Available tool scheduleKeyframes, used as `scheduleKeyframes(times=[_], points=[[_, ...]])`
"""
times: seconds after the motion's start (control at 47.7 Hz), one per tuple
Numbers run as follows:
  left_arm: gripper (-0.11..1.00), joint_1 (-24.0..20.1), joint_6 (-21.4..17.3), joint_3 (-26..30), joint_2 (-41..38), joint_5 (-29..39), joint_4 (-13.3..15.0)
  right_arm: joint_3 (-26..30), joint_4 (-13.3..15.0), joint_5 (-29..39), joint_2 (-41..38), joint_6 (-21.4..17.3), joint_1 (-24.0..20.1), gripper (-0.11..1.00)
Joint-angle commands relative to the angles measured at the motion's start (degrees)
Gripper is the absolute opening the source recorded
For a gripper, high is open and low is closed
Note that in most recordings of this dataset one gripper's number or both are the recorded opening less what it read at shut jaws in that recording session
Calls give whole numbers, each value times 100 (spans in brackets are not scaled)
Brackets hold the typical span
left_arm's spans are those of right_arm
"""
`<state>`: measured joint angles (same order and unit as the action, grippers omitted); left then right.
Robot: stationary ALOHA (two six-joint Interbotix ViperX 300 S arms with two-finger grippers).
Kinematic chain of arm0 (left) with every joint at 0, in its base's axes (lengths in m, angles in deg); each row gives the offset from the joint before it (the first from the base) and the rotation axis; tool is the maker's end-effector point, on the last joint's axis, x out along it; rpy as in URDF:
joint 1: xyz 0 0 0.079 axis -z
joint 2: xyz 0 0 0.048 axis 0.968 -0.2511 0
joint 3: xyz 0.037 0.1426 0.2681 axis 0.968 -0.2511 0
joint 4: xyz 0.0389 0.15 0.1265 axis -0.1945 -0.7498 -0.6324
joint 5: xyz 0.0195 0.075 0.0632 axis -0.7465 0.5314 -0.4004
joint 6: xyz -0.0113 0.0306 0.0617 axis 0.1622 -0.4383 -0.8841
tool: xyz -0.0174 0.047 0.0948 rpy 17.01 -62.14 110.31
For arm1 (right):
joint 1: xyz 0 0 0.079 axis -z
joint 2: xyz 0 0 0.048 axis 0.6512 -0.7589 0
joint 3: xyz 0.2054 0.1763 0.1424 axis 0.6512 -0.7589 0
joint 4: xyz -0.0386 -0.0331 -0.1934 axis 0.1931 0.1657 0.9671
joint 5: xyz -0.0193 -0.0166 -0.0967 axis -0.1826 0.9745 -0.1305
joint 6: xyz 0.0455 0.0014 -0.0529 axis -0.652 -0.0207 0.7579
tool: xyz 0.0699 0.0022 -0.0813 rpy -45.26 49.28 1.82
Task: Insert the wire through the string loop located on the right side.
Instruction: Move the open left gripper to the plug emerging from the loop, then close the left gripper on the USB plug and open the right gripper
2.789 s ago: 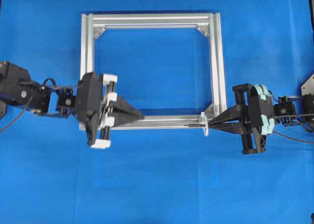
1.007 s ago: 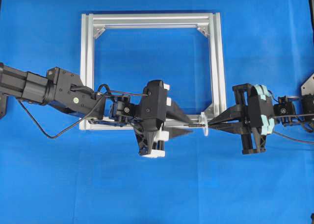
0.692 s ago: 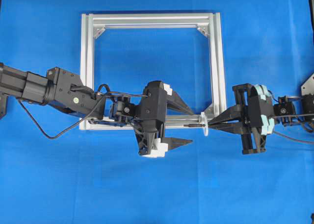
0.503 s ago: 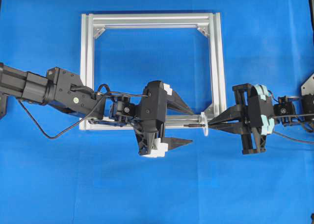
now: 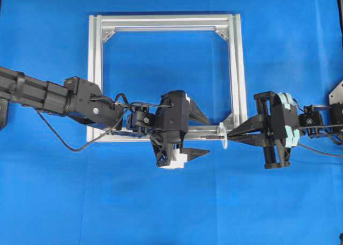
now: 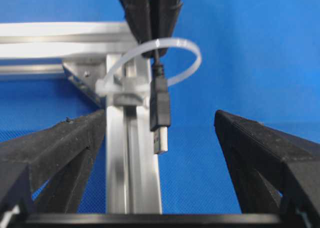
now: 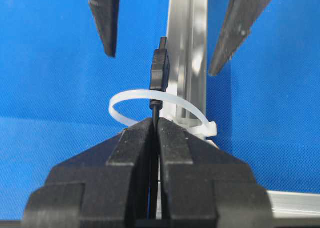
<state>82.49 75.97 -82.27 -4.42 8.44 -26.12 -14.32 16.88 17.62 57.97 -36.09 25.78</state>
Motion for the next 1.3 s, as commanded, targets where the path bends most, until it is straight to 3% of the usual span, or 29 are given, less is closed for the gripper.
scheduleKeyframes(times=[0.0, 1.112, 1.279], points=[[90, -26, -9, 141, 79, -44, -9, 79, 0, -35, 35, 9, 9, -3], [89, -26, 35, 132, 79, -18, -9, 70, 0, -26, 35, 9, 9, -3], [80, -26, 79, 141, 79, -9, -9, 79, 0, -26, 35, 9, 9, -3]])
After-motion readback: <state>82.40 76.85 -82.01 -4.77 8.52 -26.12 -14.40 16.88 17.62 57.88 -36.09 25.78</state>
